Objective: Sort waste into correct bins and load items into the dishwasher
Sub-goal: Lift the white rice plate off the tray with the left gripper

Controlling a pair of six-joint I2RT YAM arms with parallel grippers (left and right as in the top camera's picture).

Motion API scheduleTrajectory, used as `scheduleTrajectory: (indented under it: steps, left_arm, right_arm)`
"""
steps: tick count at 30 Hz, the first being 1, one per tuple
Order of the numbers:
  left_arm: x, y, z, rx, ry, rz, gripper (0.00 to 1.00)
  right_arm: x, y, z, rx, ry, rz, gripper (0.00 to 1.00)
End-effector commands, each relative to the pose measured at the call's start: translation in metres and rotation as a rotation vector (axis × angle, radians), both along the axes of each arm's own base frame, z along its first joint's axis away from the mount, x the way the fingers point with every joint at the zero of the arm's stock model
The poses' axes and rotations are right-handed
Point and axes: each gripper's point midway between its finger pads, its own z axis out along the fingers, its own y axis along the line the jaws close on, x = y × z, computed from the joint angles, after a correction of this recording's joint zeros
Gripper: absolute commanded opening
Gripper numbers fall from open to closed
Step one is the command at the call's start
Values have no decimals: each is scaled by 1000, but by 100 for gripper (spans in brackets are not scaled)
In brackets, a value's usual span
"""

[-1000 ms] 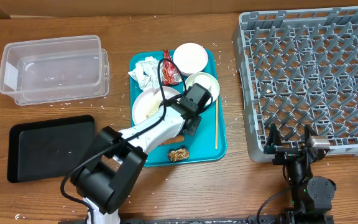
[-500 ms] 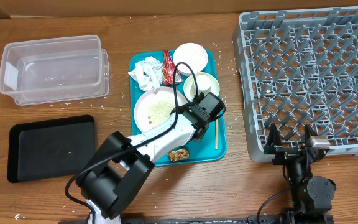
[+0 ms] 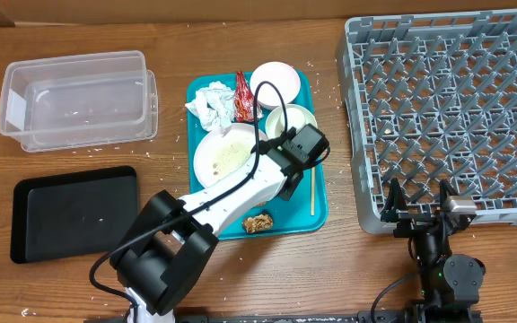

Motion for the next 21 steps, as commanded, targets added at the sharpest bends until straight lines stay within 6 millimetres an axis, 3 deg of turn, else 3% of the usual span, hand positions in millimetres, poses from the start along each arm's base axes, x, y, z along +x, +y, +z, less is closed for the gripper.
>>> scheduleTrajectory:
  steps: [1,13,21]
  left_arm:
    - [13,-9,23,-20,-41,12,4]
    - [19,5,63,42,-78,102,4]
    - [23,32,85,70,-95,269,4]
  right_arm:
    - [0,0,-2,-7,-4,-4,100]
    - [0,0,-2,-7,-4,-4,100]
    - [0,0,-2,-7,-4,-4,100]
